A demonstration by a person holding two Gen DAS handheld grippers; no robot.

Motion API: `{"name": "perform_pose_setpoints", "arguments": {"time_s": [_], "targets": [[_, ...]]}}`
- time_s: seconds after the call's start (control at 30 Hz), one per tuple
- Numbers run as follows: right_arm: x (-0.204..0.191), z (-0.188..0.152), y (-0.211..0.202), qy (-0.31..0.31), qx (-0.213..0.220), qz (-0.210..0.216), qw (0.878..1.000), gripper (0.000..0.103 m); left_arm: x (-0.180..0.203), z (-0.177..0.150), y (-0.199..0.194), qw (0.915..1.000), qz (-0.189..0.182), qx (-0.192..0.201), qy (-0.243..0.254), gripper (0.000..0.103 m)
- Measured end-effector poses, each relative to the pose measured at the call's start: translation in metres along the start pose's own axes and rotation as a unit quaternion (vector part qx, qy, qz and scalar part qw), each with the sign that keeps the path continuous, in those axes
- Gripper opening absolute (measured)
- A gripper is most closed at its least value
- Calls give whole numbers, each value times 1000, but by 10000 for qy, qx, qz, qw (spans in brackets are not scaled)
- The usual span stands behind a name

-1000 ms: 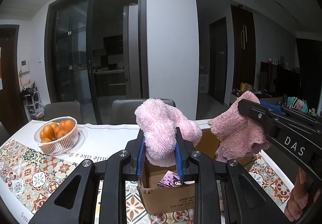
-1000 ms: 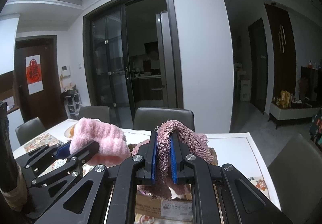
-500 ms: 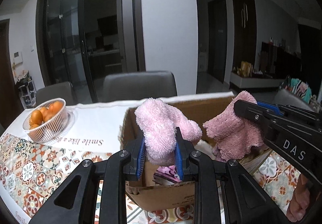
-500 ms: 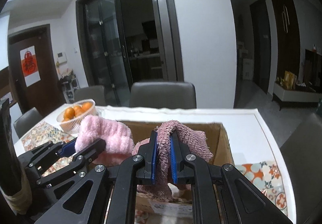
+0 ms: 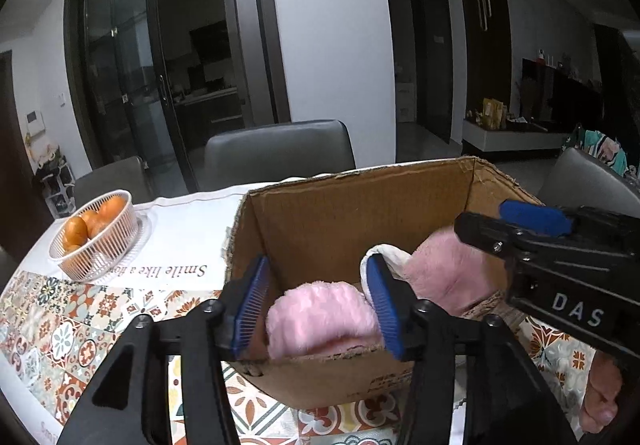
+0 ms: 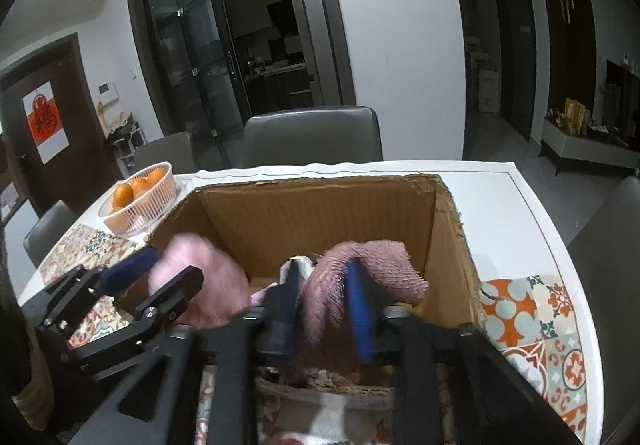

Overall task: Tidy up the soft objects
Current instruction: 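Open both tools to drop the pink bands into the box, then move both tools down toward the white cloths on the tablecloth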

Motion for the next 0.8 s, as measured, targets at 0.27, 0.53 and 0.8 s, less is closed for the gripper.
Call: {"name": "perform_pose_setpoints", "arguments": {"time_s": [0.27, 0.53, 0.8], "targets": [[3, 7, -32, -249, 349, -313, 9986, 50, -6, 5, -26, 9998, 50, 173, -128, 56], [6, 6, -71, -329, 542, -409, 9971, 50, 2, 7, -62, 9992, 56, 399, -67, 58], [16, -1, -104, -163, 616, -443, 9970, 50, 15, 3, -88, 9989, -49, 453, -90, 58]]}}
Point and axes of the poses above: each gripper's, at about its wrist camera, not at the fingertips, and y roughly the way its jaws point, x to its right, z to its top, the point moved 8 cm from there along y, roughly the way its jaws point, and after that the axes turned 7 degrees about x, right-handed, at the moved point
